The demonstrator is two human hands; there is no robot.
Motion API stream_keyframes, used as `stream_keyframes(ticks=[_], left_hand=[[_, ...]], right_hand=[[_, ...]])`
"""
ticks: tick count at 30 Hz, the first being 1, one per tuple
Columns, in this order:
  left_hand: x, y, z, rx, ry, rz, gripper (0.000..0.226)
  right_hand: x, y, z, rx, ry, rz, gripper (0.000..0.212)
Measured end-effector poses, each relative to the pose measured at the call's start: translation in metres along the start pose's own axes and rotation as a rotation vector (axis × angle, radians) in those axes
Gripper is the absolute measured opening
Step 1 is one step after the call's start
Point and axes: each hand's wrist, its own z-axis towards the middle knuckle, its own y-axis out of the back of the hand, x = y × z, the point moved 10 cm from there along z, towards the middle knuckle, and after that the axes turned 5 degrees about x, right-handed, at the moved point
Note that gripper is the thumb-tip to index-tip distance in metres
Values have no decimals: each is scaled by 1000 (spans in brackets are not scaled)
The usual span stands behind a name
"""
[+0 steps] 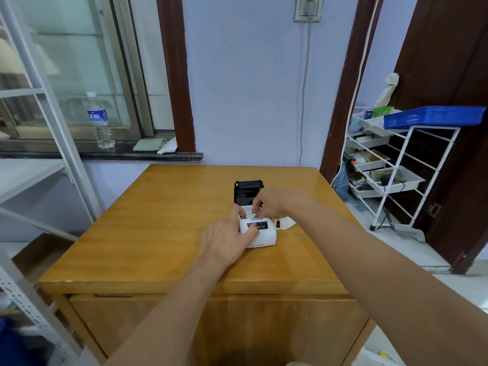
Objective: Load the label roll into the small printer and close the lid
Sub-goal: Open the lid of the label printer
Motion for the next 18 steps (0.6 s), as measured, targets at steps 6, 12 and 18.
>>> stream_keyframes(ticks=[6,12,18], left_hand=[[6,-6,3,43,-20,-60,33],[1,-5,1,51,-57,-31,31],[0,-3,0,47,-56,-3,30]], right_hand=[[4,1,-1,-5,-7,-54,30],[6,8,-6,-71,-20,-151,23],[7,22,-16,-226,31,-106,15]])
